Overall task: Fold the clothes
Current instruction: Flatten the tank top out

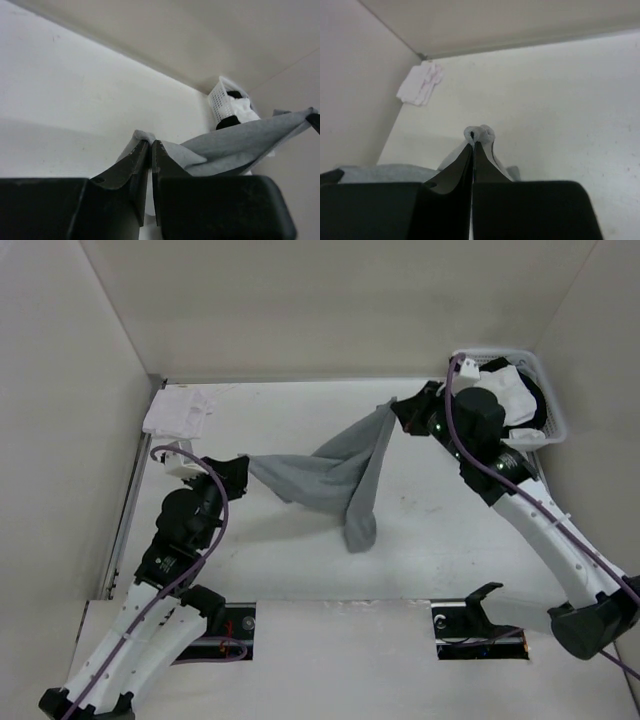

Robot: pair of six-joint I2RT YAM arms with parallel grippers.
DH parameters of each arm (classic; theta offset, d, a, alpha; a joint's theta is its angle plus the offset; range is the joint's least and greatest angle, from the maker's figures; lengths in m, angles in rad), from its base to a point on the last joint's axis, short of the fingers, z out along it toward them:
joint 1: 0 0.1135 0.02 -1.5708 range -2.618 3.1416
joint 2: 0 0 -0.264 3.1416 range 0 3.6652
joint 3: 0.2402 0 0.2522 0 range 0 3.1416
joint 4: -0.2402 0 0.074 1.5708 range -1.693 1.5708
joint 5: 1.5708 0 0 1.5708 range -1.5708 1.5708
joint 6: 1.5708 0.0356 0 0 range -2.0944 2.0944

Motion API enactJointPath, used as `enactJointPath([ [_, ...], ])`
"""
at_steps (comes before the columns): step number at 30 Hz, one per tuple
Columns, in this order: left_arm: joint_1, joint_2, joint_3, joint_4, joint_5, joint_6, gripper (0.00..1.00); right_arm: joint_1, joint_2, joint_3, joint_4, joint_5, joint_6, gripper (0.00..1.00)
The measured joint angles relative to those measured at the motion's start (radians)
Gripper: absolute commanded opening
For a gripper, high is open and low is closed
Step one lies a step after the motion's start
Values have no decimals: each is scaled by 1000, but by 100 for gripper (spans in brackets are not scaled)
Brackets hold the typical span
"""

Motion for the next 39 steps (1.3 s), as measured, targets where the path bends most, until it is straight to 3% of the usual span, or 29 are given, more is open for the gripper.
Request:
enactJointPath([
  [7,-5,-34,135,16,-116,56,3,-111,158,322,-18,-33,2,0],
  [18,-188,-122,190,1,-142,159,4,15,-105,315,-82,-31,-18,1],
  [24,-217,-132,213,57,-150,232,7,90,-161,331,-75,-24,-24,3],
  [27,-217,-121,183,116,-172,237,7,31,-146,287,-42,-55,-11,3],
  [30,-218,-42,119,184,-191,210,7,-74,-10,253,33,-113,20,3],
  [34,-210,155,15,219,-193,134,7,-143,369,275,124,-179,58,9],
  [38,-168,323,-30,183,-180,67,7,-174,758,407,50,-189,89,46],
  [39,-151,348,-30,180,-175,53,8,-177,811,427,24,-176,89,51],
])
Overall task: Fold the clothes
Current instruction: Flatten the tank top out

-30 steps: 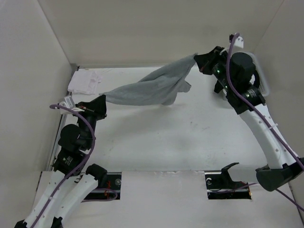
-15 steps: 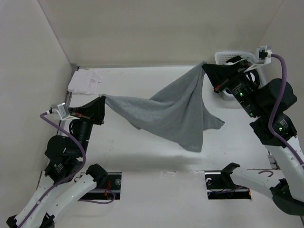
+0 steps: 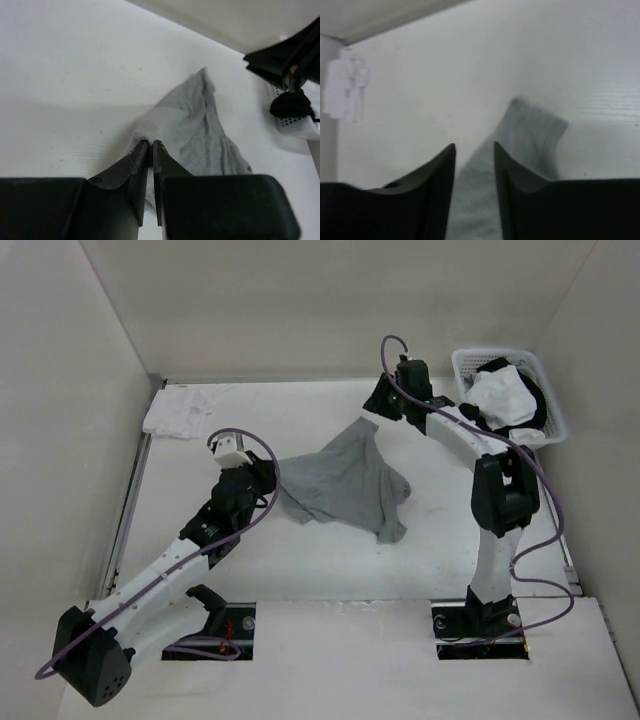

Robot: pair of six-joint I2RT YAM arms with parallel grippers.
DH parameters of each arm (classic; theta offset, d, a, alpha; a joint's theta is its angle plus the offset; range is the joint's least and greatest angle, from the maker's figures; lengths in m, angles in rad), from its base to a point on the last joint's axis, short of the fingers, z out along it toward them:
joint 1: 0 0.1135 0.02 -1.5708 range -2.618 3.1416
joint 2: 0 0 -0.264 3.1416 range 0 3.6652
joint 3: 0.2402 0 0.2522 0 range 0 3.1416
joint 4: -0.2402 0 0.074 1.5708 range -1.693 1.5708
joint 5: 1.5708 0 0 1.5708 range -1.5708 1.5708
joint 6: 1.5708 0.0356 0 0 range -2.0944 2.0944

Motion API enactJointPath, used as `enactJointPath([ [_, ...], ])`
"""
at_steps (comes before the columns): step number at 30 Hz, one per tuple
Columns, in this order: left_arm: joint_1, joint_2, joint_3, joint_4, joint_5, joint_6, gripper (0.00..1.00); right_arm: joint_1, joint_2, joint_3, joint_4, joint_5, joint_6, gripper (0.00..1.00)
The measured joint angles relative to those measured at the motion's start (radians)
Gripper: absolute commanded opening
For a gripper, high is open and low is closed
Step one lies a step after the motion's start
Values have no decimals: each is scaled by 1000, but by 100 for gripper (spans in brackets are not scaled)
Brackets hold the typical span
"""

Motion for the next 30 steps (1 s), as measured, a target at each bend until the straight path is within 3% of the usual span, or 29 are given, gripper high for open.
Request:
enactJointPath([
  [3,53,38,0,13,16,-33,9,5,-7,-38,-56,58,-23,51],
  [7,131,63,-9,49,54,-76,10,85,-290,-319,20,164,-54,13],
  [8,154,67,-18,56,67,-89,10,118,-385,-410,43,185,-51,11],
  [10,198,74,-39,66,93,-113,10,185,-545,-572,85,214,-30,14],
  [13,254,88,-66,70,132,-146,10,255,-705,-780,105,259,11,41],
  [14,266,93,-73,76,143,-155,10,266,-734,-835,101,277,31,43],
  [18,274,107,-86,100,176,-178,10,324,-844,-1023,10,348,115,43],
  [22,274,112,-86,122,195,-187,10,397,-945,-1099,-71,386,215,41],
  [25,275,116,-86,137,198,-190,10,413,-941,-1105,-79,403,255,36],
  [30,274,138,-86,162,209,-194,10,447,-867,-1102,-80,425,266,35],
])
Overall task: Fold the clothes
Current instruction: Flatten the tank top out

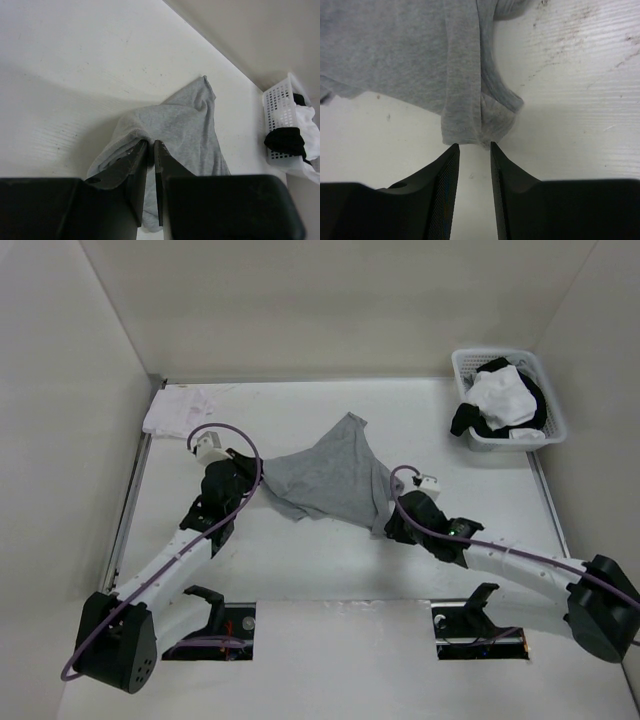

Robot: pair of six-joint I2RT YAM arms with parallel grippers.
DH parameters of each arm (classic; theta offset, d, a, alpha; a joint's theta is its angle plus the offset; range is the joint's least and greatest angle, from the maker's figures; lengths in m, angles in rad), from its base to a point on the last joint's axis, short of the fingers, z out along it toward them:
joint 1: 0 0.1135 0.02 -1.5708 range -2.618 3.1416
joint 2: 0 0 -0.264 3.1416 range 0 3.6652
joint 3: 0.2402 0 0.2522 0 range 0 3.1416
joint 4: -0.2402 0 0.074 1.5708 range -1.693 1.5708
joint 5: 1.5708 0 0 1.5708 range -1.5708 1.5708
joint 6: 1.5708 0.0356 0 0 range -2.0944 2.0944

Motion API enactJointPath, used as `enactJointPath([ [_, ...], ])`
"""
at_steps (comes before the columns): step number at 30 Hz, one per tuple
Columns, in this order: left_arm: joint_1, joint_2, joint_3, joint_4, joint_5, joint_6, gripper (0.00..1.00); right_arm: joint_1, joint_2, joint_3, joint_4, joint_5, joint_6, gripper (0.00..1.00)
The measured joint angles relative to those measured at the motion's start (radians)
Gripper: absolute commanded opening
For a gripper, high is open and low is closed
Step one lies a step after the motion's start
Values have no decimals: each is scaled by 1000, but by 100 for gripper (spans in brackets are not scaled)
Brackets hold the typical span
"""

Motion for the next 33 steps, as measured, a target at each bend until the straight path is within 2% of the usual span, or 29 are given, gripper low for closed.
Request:
enactJointPath([
  [7,0,4,-1,13,8,-2,10,8,100,30,0,4,-18,35],
  [17,5,6,-1,17,14,-2,10,8,163,62,4,50,-34,34],
  [23,5,6,-1,18,14,-3,10,8,180,62,7,50,-42,8],
  [26,5,9,-1,19,14,-4,10,12,139,62,6,56,-42,5],
  [29,6,24,8,18,14,-8,10,26,15,92,-16,56,-62,4],
  [33,20,93,117,13,16,-12,10,-12,-127,277,-25,-5,-130,3],
])
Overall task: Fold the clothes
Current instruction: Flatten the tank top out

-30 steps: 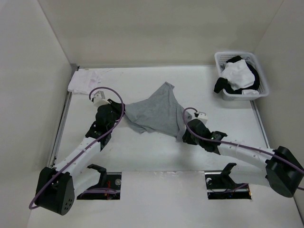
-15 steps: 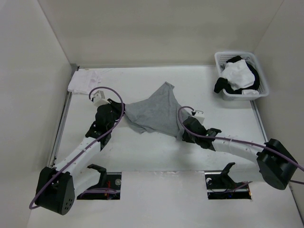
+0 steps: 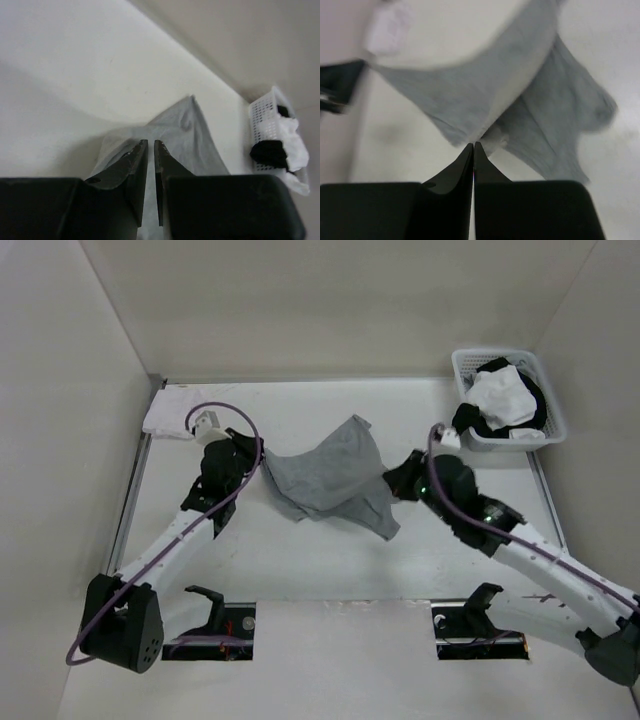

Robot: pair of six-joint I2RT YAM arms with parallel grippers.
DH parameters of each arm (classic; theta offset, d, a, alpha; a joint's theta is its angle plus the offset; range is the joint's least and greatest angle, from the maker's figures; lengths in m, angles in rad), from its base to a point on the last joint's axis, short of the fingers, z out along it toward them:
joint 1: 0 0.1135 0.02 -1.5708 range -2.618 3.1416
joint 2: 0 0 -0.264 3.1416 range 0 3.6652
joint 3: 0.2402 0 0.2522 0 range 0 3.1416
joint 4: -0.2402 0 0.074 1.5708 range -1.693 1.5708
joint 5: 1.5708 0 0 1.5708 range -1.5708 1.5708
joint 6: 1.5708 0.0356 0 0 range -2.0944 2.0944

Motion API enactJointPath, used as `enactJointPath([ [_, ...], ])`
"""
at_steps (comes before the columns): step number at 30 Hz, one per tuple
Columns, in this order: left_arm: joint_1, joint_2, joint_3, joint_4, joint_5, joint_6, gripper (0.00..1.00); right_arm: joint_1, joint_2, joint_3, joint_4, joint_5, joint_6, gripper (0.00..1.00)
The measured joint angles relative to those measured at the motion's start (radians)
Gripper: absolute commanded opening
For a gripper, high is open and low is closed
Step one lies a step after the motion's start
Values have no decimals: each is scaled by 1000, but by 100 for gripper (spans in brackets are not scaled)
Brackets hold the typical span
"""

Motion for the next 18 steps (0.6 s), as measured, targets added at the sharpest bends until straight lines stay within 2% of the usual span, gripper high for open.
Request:
enactJointPath([
  [5,48,113,301,8,31,-11,11,-180,40,431,40,-172,-62,2],
  [9,103,162,540,15,85,-16,10,-216,98,705,70,-284,-73,2],
  [11,129,158,608,24,105,-13,10,-198,65,724,92,-314,-76,2],
  [13,140,134,618,36,110,-14,10,-159,-17,654,113,-322,-73,2],
  [15,113,96,567,51,106,-14,11,-121,-109,534,127,-316,-64,2],
  [18,-23,47,399,59,98,-12,15,-96,-172,412,121,-296,-53,2],
])
